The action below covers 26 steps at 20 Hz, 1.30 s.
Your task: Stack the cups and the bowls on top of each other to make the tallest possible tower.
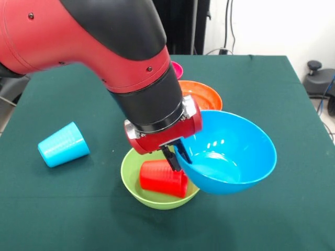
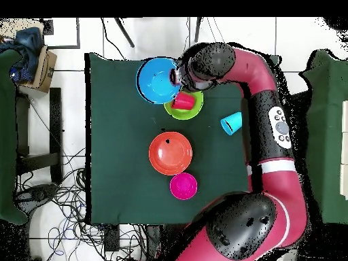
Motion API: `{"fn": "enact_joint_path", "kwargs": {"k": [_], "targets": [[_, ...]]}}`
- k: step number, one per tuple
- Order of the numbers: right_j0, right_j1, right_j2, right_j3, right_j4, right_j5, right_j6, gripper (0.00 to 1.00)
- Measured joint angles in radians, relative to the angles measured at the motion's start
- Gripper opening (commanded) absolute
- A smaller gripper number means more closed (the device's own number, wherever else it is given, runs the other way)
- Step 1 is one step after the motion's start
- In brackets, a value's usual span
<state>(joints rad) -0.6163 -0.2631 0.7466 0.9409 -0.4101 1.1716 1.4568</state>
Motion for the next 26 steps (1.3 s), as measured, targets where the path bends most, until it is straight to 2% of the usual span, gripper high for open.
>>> {"fn": "enact_joint_path", "kwargs": {"k": [12,26], "targets": [[-0.005,0.001,0.000,0.034,-0.012,0.000,-0.002,0.00],[-0.005,0.011,-0.001,0.036,-0.064,0.000,-0.002,0.00]]}}
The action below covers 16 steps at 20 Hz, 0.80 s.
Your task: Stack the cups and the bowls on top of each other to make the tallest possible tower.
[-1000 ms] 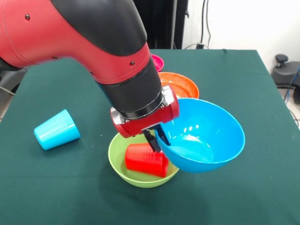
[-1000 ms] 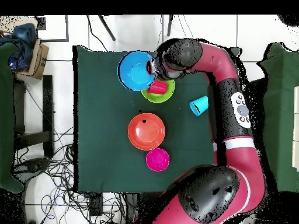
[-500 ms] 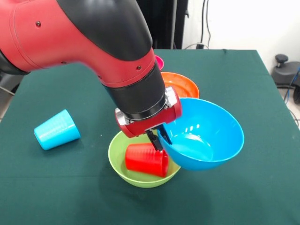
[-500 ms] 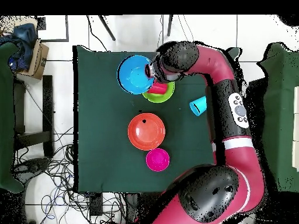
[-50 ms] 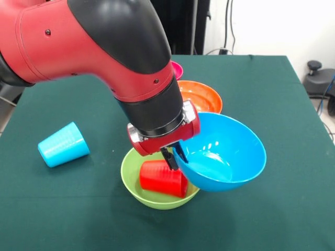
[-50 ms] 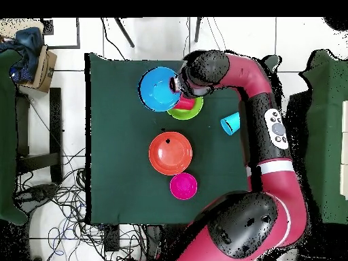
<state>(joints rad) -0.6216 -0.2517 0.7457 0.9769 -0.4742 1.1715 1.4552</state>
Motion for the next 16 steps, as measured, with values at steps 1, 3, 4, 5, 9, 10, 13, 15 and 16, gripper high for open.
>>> {"fn": "enact_joint_path", "kwargs": {"k": [1,3,4,5,9,10,13,15,16], "targets": [[0.000,0.000,0.000,0.000,-0.001,0.000,0.000,0.00],[0.000,0.000,0.000,0.001,-0.002,0.000,0.000,0.00],[0.000,0.000,0.000,0.001,-0.003,0.000,0.000,0.00],[-0.001,0.000,0.000,0.002,-0.004,0.000,-0.001,0.00],[-0.015,-0.006,0.000,0.021,-0.008,0.000,-0.009,0.00],[-0.018,-0.007,0.000,0.024,-0.008,0.000,-0.010,0.00],[-0.031,-0.011,0.000,0.038,-0.009,0.000,-0.011,0.00],[-0.043,-0.013,0.000,0.048,-0.010,0.000,-0.011,0.00],[-0.054,-0.013,0.000,0.056,-0.011,0.000,-0.014,0.00]]}}
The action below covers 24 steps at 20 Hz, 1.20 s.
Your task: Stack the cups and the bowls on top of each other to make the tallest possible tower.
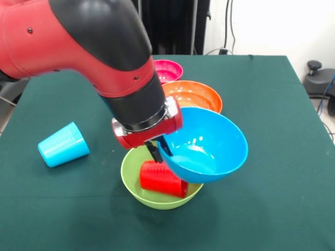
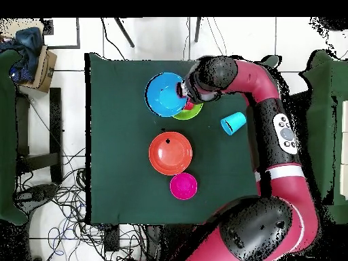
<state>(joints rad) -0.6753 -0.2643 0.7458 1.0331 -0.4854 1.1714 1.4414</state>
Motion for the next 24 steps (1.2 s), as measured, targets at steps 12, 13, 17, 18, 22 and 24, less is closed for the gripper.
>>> {"fn": "enact_joint_path", "kwargs": {"k": [12,13,17,18,22,24], "targets": [[-0.062,-0.007,0.000,0.042,-0.025,0.000,-0.090,0.00],[-0.064,-0.009,0.000,0.044,-0.026,0.000,-0.099,0.00],[-0.069,-0.015,0.000,0.047,-0.029,0.000,-0.135,0.00],[-0.070,-0.017,0.000,0.048,-0.031,0.000,-0.144,0.00],[-0.071,-0.022,-0.001,0.051,-0.035,0.000,-0.172,0.00],[-0.071,-0.022,-0.001,0.052,-0.037,0.000,-0.173,0.00]]}}
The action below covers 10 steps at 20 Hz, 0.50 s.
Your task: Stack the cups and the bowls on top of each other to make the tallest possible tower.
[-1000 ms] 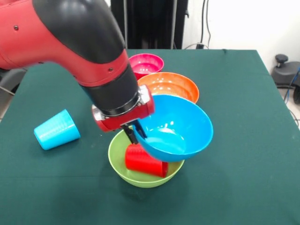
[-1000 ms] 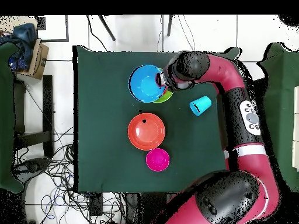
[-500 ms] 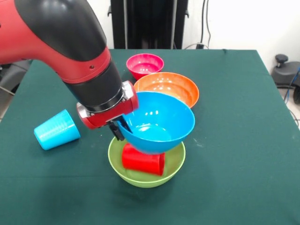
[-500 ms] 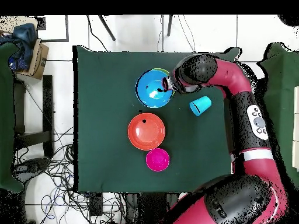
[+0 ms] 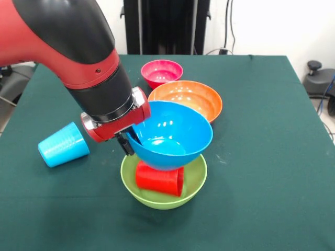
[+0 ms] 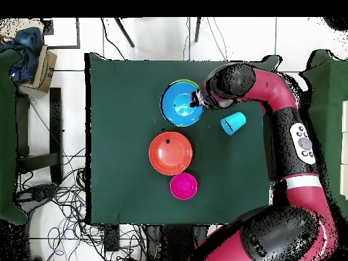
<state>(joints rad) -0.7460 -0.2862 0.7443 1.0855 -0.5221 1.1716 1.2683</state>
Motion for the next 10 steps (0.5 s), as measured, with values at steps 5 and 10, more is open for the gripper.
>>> {"fn": "enact_joint_path", "kwargs": {"k": [5,10], "targets": [[-0.001,0.000,-0.001,0.003,-0.003,0.000,0.000,0.00],[0.001,0.001,-0.002,0.003,-0.005,0.000,0.000,0.00]]}}
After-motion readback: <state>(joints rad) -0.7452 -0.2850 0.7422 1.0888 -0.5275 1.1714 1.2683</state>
